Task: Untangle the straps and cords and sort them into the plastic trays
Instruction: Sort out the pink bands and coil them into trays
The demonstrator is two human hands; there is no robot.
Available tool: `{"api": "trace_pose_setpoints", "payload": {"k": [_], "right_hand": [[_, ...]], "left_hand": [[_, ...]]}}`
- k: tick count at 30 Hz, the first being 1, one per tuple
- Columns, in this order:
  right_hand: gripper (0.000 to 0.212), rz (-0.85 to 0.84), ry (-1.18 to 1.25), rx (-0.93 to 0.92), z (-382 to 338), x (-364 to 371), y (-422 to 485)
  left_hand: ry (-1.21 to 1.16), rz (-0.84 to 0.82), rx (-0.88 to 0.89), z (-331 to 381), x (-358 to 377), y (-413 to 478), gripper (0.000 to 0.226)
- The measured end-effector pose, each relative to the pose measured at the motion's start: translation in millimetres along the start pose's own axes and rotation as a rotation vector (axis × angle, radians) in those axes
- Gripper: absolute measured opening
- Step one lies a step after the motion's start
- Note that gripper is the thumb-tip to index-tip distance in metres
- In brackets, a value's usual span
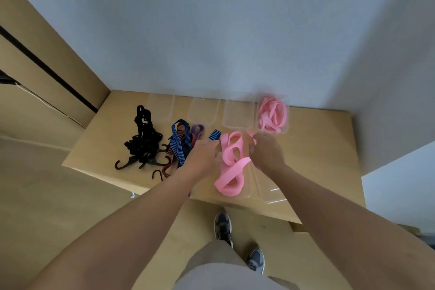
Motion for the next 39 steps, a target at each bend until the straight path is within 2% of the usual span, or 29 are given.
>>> {"api": "trace_pose_setpoints", "payload": {"k": [2, 4, 6, 9, 11, 15, 18, 22, 26, 28, 30, 34, 36, 39], "right_hand": [[0.032, -0.008, 0.068, 0.121, 10.7, 1.6, -8.1], [0.036, -0.063, 0.196, 0.26, 20.1, 4.7, -15.8], [0.035, -0.119, 0.361, 0.381, 23.6, 9.0, -23.7], [0.029, -0.157, 0.532, 0.47, 28.1, 21.9, -30.3], [0.021, -0.17, 0.528, 0.448, 26.2, 26.0, -33.9], [0.03, -0.199, 0.429, 0.418, 22.3, 22.5, -40.3], [0.033, -0.203, 0.356, 0.415, 26.3, 19.0, -42.5], [0.046, -0.193, 0.291, 0.436, 40.2, 16.4, -45.9], [0.04, -0.161, 0.331, 0.465, 47.5, 13.7, -50.1], [0.035, -0.12, 0.389, 0.498, 49.4, 16.3, -48.6], [0.029, -0.075, 0.5, 0.551, 49.8, 21.0, -46.0], [0.027, 0.003, 0.886, 0.658, 35.7, 24.1, -39.0], [0.017, -0.02, 1.127, 0.673, 22.0, 23.1, -36.4], [0.022, -0.083, 1.378, 0.601, 0.3, 17.4, -32.4]], "left_hand": [[0.013, -0.026, 0.0, 6.2, 8.4, -2.5, 0.023], [0.0, -0.055, -0.008, 11.7, 18.5, 0.0, 0.017], [-0.016, -0.055, 0.01, 20.3, 23.1, 1.5, 0.023], [-0.007, -0.114, 0.086, 35.3, 28.2, 6.3, 0.021], [-0.028, -0.145, 0.088, 42.8, 31.9, 16.0, 0.02], [0.008, -0.218, 0.092, 58.1, 43.1, 38.1, 0.03], [-0.026, -0.265, 0.027, 66.6, 57.4, 54.9, 0.03], [-0.004, -0.249, -0.017, 76.6, 72.0, 69.5, 0.021], [-0.091, -0.175, -0.072, 74.4, 79.1, 82.6, 0.03], [-0.165, -0.176, -0.103, 73.3, 74.3, 84.8, 0.02], [-0.218, -0.169, -0.091, 72.7, 64.5, 84.4, 0.009], [-0.438, -0.159, -0.101, 63.2, 46.2, 81.4, 0.022], [-0.587, -0.177, -0.114, 55.4, 33.6, 77.4, 0.032], [-0.81, -0.241, -0.087, 42.7, 13.0, 69.2, 0.031]]}}
Point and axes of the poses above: each hand's wrist, its own y-axis towards the middle knuckle, its own x-axis out of the palm, z = x × y, the point moved 2 cm from there along y, towards the middle knuckle, and after that the axes turned 4 degrees about y, right-handed, at the moved point
